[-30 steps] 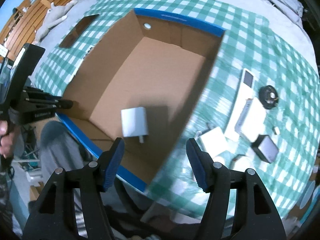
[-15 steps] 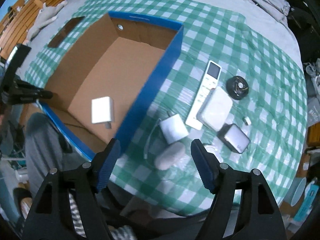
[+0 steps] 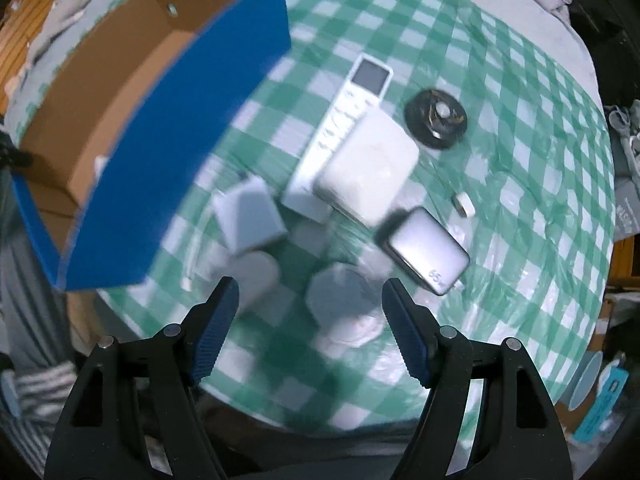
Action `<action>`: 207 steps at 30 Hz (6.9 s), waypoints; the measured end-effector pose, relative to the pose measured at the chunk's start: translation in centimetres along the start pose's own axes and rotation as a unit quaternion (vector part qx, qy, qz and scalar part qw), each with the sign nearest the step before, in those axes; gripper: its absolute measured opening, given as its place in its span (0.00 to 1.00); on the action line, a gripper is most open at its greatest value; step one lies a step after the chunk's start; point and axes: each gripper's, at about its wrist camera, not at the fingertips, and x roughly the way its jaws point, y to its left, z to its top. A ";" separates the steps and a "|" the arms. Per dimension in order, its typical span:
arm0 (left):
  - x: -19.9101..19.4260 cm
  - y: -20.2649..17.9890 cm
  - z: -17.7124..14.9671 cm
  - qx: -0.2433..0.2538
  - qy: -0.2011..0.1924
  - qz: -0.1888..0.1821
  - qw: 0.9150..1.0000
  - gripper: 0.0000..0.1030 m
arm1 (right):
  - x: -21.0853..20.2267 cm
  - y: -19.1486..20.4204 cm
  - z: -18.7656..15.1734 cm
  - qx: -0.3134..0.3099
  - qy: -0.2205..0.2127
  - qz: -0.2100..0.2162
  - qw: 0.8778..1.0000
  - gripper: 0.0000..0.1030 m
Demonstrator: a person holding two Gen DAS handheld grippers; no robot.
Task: Flip cup upside down
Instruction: 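Move the right gripper back to the octagonal white charger, then close the right gripper on the octagonal white charger, then carry the octagonal charger with the right gripper into the box, then open the right gripper to release the octagonal charger in the box, then move the right gripper back to the black power bank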
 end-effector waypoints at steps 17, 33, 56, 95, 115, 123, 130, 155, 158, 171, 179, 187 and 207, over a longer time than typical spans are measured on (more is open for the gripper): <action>0.1 0.0 -0.2 0.004 0.006 0.004 1.000 0.07 | 6.9 -2.2 -2.0 -0.039 0.048 -0.012 0.998 0.72; 0.1 0.0 -0.3 0.007 0.008 0.005 1.000 0.07 | 9.1 -0.8 -1.6 0.014 0.064 0.009 0.998 0.61; 0.1 -0.1 -0.2 0.006 0.008 0.005 1.000 0.07 | 0.8 -0.8 -0.2 0.056 0.032 0.023 0.998 0.61; -0.1 -0.2 0.2 0.009 0.006 -0.001 1.000 0.07 | -5.0 15.5 11.0 -0.077 -0.018 0.073 0.994 0.61; 0.2 -0.5 0.0 0.012 0.005 0.001 1.000 0.07 | 4.6 19.9 12.1 -0.062 0.063 0.067 0.994 0.61; 0.2 -0.3 -0.2 0.013 0.006 -0.002 1.000 0.07 | 5.3 19.7 12.4 -0.051 0.060 0.080 0.994 0.57; 0.3 -0.3 -0.3 0.012 0.006 -0.003 1.000 0.07 | 3.8 19.1 12.1 -0.055 0.038 0.070 0.995 0.57; 0.2 0.1 -0.4 0.014 0.007 -0.006 1.000 0.07 | -6.7 12.9 6.9 -0.093 -0.040 0.057 0.993 0.63; 0.2 0.1 -0.4 0.015 0.008 -0.006 1.000 0.07 | -7.2 11.4 6.1 -0.094 -0.041 0.051 0.993 0.63; 0.1 0.1 -0.3 0.014 0.009 -0.004 1.000 0.07 | -4.7 1.9 3.3 -0.031 -0.013 0.017 0.999 0.63; -0.1 0.1 -0.3 0.013 0.009 -0.002 1.000 0.07 | -1.6 -3.5 2.6 0.000 0.012 0.000 1.000 0.63; -0.2 0.2 -0.3 0.012 0.009 -0.002 1.000 0.07 | 1.6 -4.7 2.3 -0.052 0.037 -0.039 0.997 0.63; -0.4 0.4 -0.2 0.012 0.009 -0.002 1.000 0.07 | 7.5 -4.2 2.8 -0.096 0.054 -0.082 0.990 0.58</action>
